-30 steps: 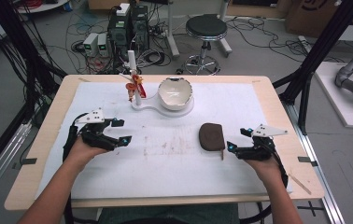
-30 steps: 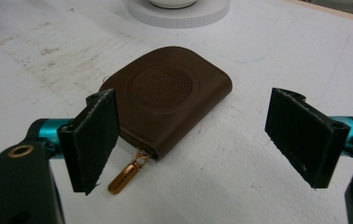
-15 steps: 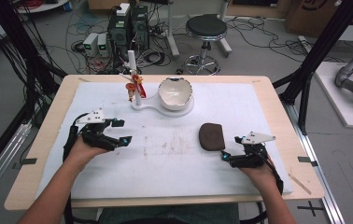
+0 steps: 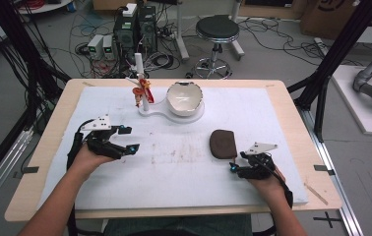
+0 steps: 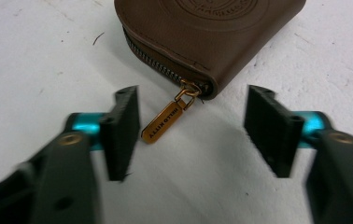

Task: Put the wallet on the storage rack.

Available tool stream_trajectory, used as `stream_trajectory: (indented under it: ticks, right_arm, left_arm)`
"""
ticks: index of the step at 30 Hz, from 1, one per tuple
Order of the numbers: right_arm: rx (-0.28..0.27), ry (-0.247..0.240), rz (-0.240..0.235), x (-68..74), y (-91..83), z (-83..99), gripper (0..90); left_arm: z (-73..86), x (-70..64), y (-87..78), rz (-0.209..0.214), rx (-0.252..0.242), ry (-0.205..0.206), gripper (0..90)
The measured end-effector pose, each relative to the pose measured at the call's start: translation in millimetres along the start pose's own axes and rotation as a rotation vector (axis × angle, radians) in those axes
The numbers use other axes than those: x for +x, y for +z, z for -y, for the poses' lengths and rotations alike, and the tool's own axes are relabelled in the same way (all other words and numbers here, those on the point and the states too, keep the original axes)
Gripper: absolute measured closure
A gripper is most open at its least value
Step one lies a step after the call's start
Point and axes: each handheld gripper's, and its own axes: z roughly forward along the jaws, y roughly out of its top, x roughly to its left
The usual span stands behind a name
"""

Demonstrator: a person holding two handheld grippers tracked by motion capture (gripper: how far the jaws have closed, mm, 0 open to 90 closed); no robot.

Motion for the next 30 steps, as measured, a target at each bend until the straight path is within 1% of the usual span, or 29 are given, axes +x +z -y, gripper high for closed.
stream_trajectory:
  ticks: [2, 5, 7, 8, 10, 11, 16, 18, 19, 20, 21, 22, 24, 25, 27, 28, 30]
  right_arm:
    - [0.005, 0.012, 0.003, -1.1, -1.7, 0.7, 45.9]
    - [0.006, 0.027, 0.015, -3.8, -4.2, 2.5, 57.1]
    - [0.008, 0.035, 0.013, -5.5, -5.5, 3.4, 62.1]
    - [0.007, 0.036, 0.011, -5.5, -5.7, 3.8, 64.3]
    - [0.011, 0.032, 0.002, -5.0, -6.1, 3.4, 71.1]
    - [0.011, 0.013, 0.004, -3.9, -5.8, 2.7, 73.8]
    - [0.02, -0.017, -0.006, 0.8, -4.4, 0.1, 87.6]
    - [0.022, -0.026, -0.008, 0.8, -3.7, -0.6, 88.8]
    - [0.026, -0.017, -0.012, 0.2, -3.8, -0.9, 89.0]
    - [0.022, 0.011, -0.034, -3.0, -3.8, -0.4, 89.6]
    - [0.022, 0.011, -0.034, -3.0, -3.8, -0.4, 89.6]
    - [0.021, 0.023, -0.044, -4.3, -3.9, 0.0, 89.7]
    - [0.003, 0.048, -0.09, -9.2, -3.8, 0.9, 89.9]
    - [-0.016, 0.054, -0.119, -10.7, -4.3, 0.8, 90.0]
    - [-0.056, 0.058, -0.157, -11.4, -6.4, -1.6, 90.0]
    - [-0.075, 0.071, -0.176, -11.0, -7.5, -3.3, 90.0]
    - [-0.105, 0.068, -0.216, -10.6, -7.8, -7.0, 90.0]
  left_arm:
    - [0.2, 0.0, 0.3, 0.001, 0.002, 0.001, 18.5]
    - [0.6, 0.2, 1.0, 0.006, 0.004, 0.0, 18.5]
    - [1.2, -0.1, 1.9, 0.011, 0.007, -0.003, 18.5]
    - [1.3, -0.1, 2.4, 0.012, 0.012, 0.001, 18.5]
    - [1.4, -0.5, 3.2, 0.015, 0.015, 0.0, 18.5]
    - [1.4, -0.8, 3.4, 0.016, 0.015, 0.001, 18.5]
    - [1.7, -1.0, 4.1, 0.017, 0.02, 0.005, 18.5]
    - [1.7, -0.9, 4.0, 0.016, 0.025, 0.009, 18.5]
    - [1.7, -0.9, 4.0, 0.016, 0.025, 0.009, 18.5]
    - [1.7, -1.0, 4.0, 0.016, 0.023, 0.009, 18.5]
    - [1.7, -1.1, 4.0, 0.016, 0.023, 0.009, 18.5]
    - [1.7, -0.9, 3.8, 0.017, 0.022, 0.008, 18.5]
    - [1.8, -0.9, 3.6, 0.016, 0.019, 0.004, 18.5]
    - [1.8, -0.5, 3.1, 0.014, 0.021, 0.006, 18.5]
    - [2.0, -0.4, 2.8, 0.015, 0.017, 0.002, 18.5]
    - [2.3, -0.2, 2.7, 0.013, 0.018, 0.001, 18.5]
    - [2.8, 0.0, 2.8, 0.01, 0.021, 0.001, 18.5]
